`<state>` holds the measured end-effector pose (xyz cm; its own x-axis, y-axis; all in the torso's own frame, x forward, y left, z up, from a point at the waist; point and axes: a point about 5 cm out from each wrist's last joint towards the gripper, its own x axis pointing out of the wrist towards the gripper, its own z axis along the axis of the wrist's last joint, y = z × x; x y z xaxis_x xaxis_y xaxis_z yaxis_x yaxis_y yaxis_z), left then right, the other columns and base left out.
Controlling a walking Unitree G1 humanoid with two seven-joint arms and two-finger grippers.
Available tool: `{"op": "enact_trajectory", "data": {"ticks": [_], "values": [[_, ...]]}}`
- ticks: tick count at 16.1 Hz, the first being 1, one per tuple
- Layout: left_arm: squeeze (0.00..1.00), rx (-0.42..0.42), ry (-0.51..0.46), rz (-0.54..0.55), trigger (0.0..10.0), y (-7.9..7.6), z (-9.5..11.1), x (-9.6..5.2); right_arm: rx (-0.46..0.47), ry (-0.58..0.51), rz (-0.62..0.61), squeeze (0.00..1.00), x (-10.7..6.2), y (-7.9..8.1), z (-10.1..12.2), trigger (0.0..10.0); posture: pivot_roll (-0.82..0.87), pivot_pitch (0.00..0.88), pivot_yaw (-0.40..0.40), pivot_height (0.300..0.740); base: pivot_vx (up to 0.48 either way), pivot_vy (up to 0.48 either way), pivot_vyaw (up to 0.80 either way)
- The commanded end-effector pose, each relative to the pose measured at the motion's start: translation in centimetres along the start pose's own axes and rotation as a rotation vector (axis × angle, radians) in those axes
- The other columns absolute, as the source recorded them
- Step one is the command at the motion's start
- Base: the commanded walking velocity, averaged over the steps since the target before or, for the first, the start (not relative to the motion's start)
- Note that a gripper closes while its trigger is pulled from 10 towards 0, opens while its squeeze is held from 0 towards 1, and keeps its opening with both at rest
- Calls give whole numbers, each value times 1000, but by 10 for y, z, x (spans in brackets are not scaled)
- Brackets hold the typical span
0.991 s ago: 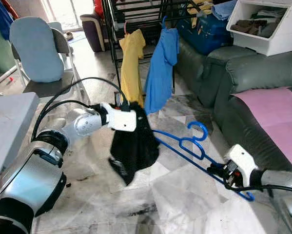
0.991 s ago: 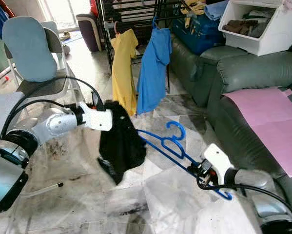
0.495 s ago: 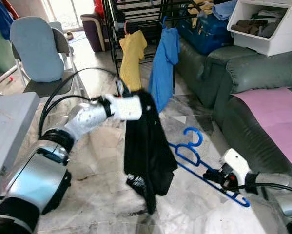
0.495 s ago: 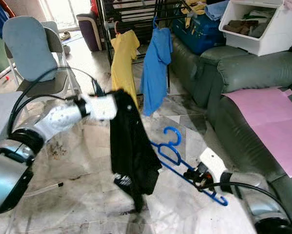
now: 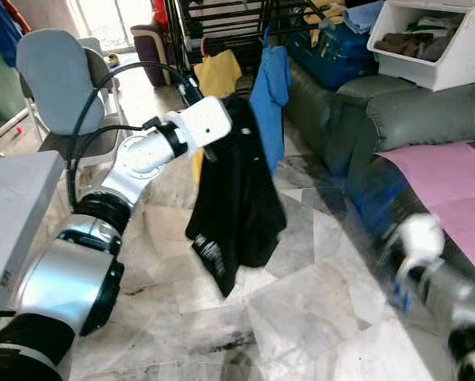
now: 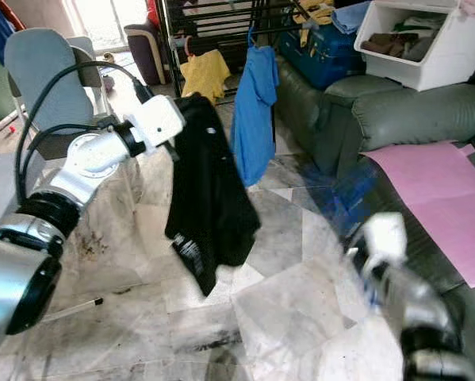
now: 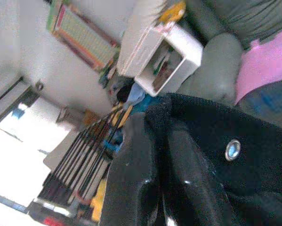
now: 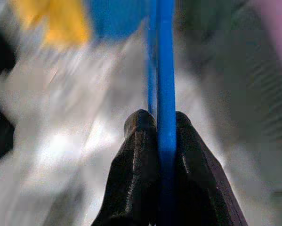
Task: Hang hanger
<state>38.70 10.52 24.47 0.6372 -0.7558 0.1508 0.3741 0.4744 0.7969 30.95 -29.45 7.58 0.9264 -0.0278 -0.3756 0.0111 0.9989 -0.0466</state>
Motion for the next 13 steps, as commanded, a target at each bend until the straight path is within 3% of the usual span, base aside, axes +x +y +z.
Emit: {"op": "enact_trajectory", "data": {"ticks": [1, 2, 3, 5, 6, 8, 10, 11, 13], "values": [[0, 24, -25, 6, 10000, 4, 4, -1, 14, -25, -7, 0, 1, 1, 2, 10000, -77, 0, 52, 740, 0, 0, 0], [0, 65, -7, -25, 10000, -4, -1, -5, 12, -91, 54, 0, 4, 9, 18, 10000, -78, 0, 54, 740, 0, 0, 0], [0, 118, 36, -90, 10000, -17, -11, -13, -68, -154, 185, 0, 4, 24, 37, 10000, -81, 0, 59, 740, 0, 0, 0], [0, 175, 110, -185, 10000, -39, -28, -25, -205, -192, 372, 0, -2, 43, 50, 10000, -86, 0, 63, 740, 0, 0, 0], [0, 269, 169, -291, 10000, -58, -40, -35, -343, -174, 534, 0, -13, 53, 52, 10000, -95, 0, 63, 740, 0, 0, 0], [0, 304, 225, -389, 10000, -73, -50, -44, -467, -115, 667, 0, -24, 54, 48, 10000, -100, 0, 63, 740, 0, 0, 0], [0, 456, 263, -474, 10000, -76, -57, -49, -577, -20, 760, 0, -36, 43, 45, 10000, -104, 0, 64, 740, 0, 0, 0], [0, 573, 279, -484, 10000, -72, -62, -51, -612, 30, 788, 0, -44, 30, 52, 10000, -108, 0, 68, 740, 0, 0, 0], [0, 662, 288, -489, 10000, -69, -65, -54, -638, 61, 819, 0, -53, 25, 59, 10000, -116, 0, 74, 740, 0, 0, 0]]}}
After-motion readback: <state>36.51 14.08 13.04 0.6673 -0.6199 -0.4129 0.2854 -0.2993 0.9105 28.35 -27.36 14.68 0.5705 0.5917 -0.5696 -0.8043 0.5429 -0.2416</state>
